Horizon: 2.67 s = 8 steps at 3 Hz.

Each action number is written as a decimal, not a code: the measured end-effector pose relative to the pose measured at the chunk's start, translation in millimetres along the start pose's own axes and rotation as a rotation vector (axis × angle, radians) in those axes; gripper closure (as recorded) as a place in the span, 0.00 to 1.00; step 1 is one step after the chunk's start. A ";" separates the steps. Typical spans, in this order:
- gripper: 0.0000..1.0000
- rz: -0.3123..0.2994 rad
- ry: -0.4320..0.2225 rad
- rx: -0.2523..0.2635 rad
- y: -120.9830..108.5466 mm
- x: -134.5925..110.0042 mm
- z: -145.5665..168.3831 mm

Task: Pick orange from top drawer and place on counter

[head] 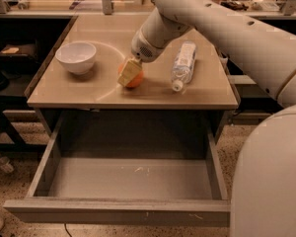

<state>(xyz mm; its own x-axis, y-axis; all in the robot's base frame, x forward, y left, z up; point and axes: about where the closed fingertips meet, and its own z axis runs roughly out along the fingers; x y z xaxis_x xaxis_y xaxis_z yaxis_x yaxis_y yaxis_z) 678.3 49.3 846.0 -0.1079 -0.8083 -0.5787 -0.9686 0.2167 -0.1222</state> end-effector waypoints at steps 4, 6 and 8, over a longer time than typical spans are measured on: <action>0.00 0.000 0.000 0.000 0.1 0.0 0.2; 0.00 -0.008 -0.014 -0.013 1.4 -0.4 3.6; 0.00 -0.015 -0.028 0.031 -17.8 -14.1 -33.4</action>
Offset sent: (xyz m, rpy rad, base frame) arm 0.0000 0.0000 0.0000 0.0000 0.0001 0.0001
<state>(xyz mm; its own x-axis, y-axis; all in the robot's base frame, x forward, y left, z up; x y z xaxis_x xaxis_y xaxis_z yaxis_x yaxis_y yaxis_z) 689.6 38.5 883.3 -0.0866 -0.7960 -0.5991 -0.9625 0.2220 -0.1558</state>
